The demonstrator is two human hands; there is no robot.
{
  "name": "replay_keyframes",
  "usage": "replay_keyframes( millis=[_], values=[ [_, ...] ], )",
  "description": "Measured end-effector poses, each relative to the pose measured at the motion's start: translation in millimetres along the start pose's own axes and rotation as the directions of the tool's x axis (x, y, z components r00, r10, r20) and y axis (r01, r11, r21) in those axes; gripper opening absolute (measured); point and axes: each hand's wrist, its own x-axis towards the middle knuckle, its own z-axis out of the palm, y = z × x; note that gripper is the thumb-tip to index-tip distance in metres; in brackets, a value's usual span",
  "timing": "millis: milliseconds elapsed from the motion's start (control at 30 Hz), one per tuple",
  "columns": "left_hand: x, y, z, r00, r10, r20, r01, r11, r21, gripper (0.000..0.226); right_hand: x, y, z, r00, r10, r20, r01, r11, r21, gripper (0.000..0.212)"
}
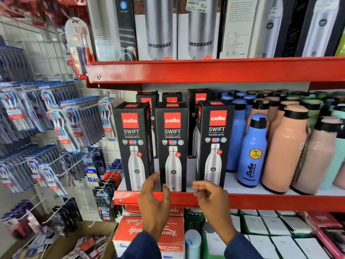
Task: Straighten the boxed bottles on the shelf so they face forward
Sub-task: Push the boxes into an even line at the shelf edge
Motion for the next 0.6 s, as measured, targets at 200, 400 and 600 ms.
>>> replay_keyframes(
  millis=[200,400,600],
  values=[
    [-16,24,32,0.979,0.183,0.094,-0.18,0.983,-0.039,0.034,-1,20,-42,0.951,0.014,-0.308,0.001,0.999,0.047,0.032],
    [-24,23,74,0.947,-0.022,0.321,0.01,0.999,0.04,0.052,19,55,-57,0.973,0.114,-0.201,-0.101,0.992,0.075,0.04],
    [-24,25,90,0.926,-0.099,0.364,0.064,0.992,0.108,0.065,22,66,-60,0.994,0.088,0.066,-0.088,0.996,0.012,0.057]
  ],
)
